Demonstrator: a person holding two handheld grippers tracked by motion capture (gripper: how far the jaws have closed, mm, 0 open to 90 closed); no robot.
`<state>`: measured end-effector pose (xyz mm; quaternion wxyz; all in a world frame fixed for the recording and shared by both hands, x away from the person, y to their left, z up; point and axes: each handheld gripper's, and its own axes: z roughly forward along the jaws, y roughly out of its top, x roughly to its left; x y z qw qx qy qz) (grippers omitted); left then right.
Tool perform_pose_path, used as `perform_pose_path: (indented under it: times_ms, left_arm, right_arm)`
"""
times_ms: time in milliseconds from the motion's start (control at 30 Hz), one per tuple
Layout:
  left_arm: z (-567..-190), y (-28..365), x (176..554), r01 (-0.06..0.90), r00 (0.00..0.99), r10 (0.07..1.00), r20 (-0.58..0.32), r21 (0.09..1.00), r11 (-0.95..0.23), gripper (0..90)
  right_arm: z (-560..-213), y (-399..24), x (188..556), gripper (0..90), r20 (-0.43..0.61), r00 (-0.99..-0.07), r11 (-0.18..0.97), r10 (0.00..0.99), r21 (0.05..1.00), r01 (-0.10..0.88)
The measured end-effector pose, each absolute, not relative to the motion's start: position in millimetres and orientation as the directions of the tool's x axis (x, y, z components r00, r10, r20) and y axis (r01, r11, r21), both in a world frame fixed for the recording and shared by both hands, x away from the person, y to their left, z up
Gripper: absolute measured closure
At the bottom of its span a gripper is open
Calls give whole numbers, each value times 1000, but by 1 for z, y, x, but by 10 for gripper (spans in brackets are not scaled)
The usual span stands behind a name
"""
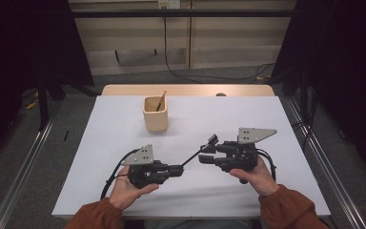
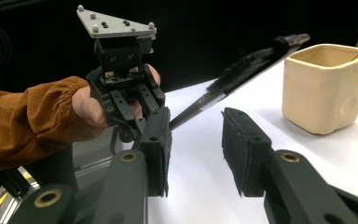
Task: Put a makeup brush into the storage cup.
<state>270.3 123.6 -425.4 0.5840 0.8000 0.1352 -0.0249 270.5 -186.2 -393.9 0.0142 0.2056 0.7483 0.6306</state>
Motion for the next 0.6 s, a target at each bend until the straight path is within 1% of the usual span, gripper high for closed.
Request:
perform_pose_path:
  times_ms: [133,367,600]
  left_arm:
    - [-426,123,270,241,964,178,-195,925,-294,853]
    - [-427,122,270,242,964,180,-194,924,-298,852]
    - [-428,121,270,239,966,176,-192,922,-306,852]
  right_arm:
    - [-393,-186,271,647,237,-916,118,323,950,287]
    - [-392,-185,271,723,242,-920,109,308,952,287]
    - [-393,-184,271,759,248,-920,112,303,950,292]
